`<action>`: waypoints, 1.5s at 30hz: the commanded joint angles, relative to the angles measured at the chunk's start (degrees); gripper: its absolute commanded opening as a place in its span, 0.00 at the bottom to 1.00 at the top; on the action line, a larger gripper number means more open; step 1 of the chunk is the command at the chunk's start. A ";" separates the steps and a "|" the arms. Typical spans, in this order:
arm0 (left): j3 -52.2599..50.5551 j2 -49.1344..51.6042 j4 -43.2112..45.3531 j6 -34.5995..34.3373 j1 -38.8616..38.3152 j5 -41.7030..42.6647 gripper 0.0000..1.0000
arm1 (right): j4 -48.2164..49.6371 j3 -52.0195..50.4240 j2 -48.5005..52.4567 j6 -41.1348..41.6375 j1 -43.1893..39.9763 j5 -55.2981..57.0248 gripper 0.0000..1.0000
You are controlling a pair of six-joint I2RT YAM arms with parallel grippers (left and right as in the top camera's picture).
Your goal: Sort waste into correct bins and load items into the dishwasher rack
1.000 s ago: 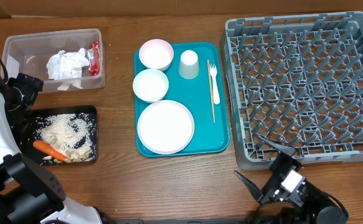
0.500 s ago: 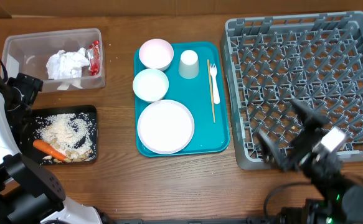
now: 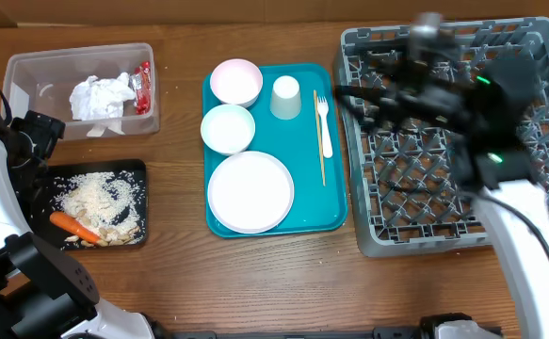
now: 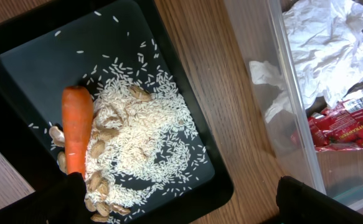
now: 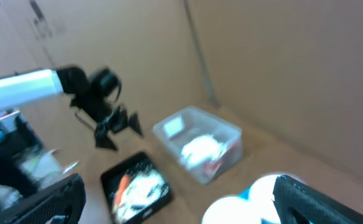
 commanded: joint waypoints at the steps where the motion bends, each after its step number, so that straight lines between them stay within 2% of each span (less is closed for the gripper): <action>1: 0.59 -1.88 -0.09 -0.98 -0.13 -0.61 1.00 | -13.14 5.27 5.27 -9.07 8.15 19.93 1.00; 4: 0.59 -1.88 -0.09 -0.98 -0.13 -0.61 1.00 | -22.12 5.38 9.66 -10.16 16.41 40.54 1.00; 6: 0.59 -1.88 -0.09 -1.01 -0.13 -0.61 1.00 | -25.57 5.35 13.31 -10.14 21.64 47.28 1.00; 11: 0.59 -1.88 -0.09 -0.98 -0.13 -0.61 1.00 | -25.68 5.31 20.68 -9.64 26.56 48.02 1.00; 14: 0.59 -1.88 -0.09 -0.98 -0.13 -0.61 1.00 | -25.70 5.31 25.20 -6.19 26.60 48.13 1.00; 18: 0.59 -1.88 -0.09 -1.01 -0.13 -0.61 1.00 | -27.80 5.31 29.77 1.14 26.53 53.72 1.00; 27: 0.59 -1.88 -0.09 -1.01 -0.13 -0.61 1.00 | -32.96 5.20 35.82 4.39 26.67 54.49 1.00; 30: 0.59 -1.88 -0.09 -1.01 -0.13 -0.61 1.00 | -33.94 5.20 36.81 5.95 26.71 53.57 0.78; 31: 0.59 -1.88 -0.09 -0.98 -0.13 -0.61 1.00 | -34.36 5.20 36.94 6.62 26.71 53.62 0.75; 34: 0.59 -1.88 -0.09 -0.98 -0.13 -0.61 1.00 | -36.39 5.20 36.96 8.26 26.71 53.88 0.47; 36: 0.59 -1.88 -0.09 -1.01 -0.13 -0.61 1.00 | -36.54 5.20 36.96 8.46 26.71 53.88 0.35; 37: 0.59 -1.88 -0.09 -1.01 -0.13 -0.61 1.00 | -36.57 5.22 36.96 9.57 26.71 53.83 0.26; 41: 0.59 -1.88 -0.09 -1.01 -0.13 -0.61 1.00 | -37.66 6.19 36.89 10.34 26.47 53.83 0.11; 42: 0.59 -1.88 -0.09 -1.01 -0.13 -0.61 1.00 | -38.64 6.80 36.83 10.36 26.25 53.81 0.04; 45: 0.59 -1.88 -0.09 -1.01 -0.13 -0.61 1.00 | -43.06 9.73 36.30 10.34 25.40 53.81 0.04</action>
